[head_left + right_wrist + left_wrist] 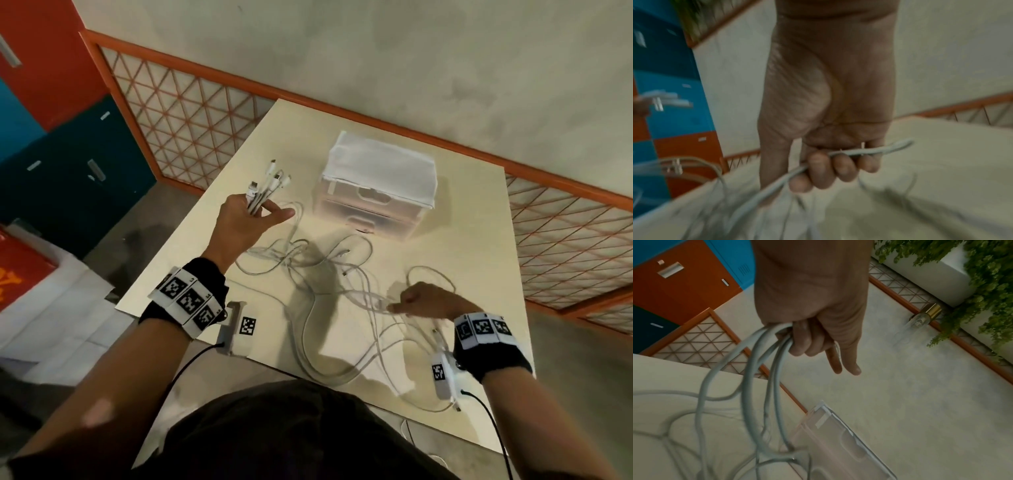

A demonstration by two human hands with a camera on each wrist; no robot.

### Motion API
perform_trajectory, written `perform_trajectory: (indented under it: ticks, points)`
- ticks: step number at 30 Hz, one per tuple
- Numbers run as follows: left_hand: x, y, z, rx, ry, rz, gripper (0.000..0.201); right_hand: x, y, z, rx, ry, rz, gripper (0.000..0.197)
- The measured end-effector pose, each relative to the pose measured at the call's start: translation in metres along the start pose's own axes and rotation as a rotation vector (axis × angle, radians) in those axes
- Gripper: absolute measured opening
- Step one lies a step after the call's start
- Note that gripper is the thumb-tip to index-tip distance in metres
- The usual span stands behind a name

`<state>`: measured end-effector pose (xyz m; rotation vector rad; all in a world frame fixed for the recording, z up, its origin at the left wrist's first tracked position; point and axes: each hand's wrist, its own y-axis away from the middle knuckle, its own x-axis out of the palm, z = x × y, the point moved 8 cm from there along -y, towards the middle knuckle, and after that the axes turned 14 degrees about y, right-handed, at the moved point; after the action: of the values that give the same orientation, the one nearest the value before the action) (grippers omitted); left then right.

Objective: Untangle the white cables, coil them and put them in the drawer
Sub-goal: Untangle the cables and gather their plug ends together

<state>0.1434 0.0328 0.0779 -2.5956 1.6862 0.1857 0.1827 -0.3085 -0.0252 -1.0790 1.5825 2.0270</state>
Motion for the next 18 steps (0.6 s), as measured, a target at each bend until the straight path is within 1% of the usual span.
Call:
perform_trajectory:
  ticks: [2, 4, 5, 6, 7, 8, 9, 10, 11, 13, 14, 15, 16, 17, 18]
  points:
    - [-0.005, 0.000, 0.001, 0.006, -0.009, -0.025, 0.027, 0.027, -0.005, 0.003, 0.009, 0.068, 0.132, 0.041]
    - [-0.010, 0.000, -0.002, 0.008, -0.049, -0.028, 0.032, 0.037, -0.005, 0.007, 0.014, 0.150, 0.218, 0.035]
    - [-0.012, 0.000, 0.000, -0.003, -0.073, -0.011, 0.034, 0.036, -0.006, 0.008, 0.023, 0.200, 0.239, 0.033]
    - [-0.014, 0.000, 0.003, -0.026, -0.088, 0.013, 0.037, 0.031, -0.009, 0.009, 0.025, 0.227, 0.228, 0.029]
    - [-0.017, -0.001, 0.008, -0.061, -0.097, 0.042, 0.040, 0.019, -0.014, 0.011, 0.022, 0.227, 0.200, 0.020]
    - [-0.019, -0.001, 0.012, -0.098, -0.113, 0.072, 0.042, 0.005, -0.020, 0.015, 0.006, 0.200, 0.146, 0.016]
    - [-0.021, 0.000, 0.017, -0.139, -0.140, 0.095, 0.044, -0.012, -0.027, 0.020, -0.011, 0.160, 0.072, 0.020]
    - [-0.021, 0.001, 0.022, -0.183, -0.165, 0.117, 0.046, -0.029, -0.034, 0.024, -0.022, 0.102, -0.031, 0.021]
    - [-0.021, 0.003, 0.024, -0.218, -0.181, 0.129, 0.047, -0.047, -0.039, 0.030, -0.038, 0.038, -0.145, 0.017]
    - [-0.025, 0.006, 0.027, -0.240, -0.176, 0.118, 0.048, -0.067, -0.051, 0.042, -0.102, -0.026, -0.348, 0.009]
    - [-0.029, 0.006, 0.028, -0.240, -0.165, 0.098, 0.047, -0.069, -0.059, 0.050, -0.146, -0.028, -0.404, 0.015]
    - [-0.034, 0.006, 0.029, -0.240, -0.154, 0.085, 0.046, -0.063, -0.068, 0.056, -0.173, -0.015, -0.413, 0.024]
    - [-0.039, 0.005, 0.031, -0.252, -0.150, 0.074, 0.046, -0.051, -0.076, 0.060, -0.179, 0.009, -0.386, 0.030]
    - [-0.045, 0.006, 0.034, -0.275, -0.149, 0.075, 0.046, -0.038, -0.083, 0.064, -0.156, 0.061, -0.343, 0.033]
    - [-0.049, 0.006, 0.037, -0.302, -0.155, 0.097, 0.047, -0.027, -0.087, 0.064, -0.106, 0.116, -0.305, 0.032]
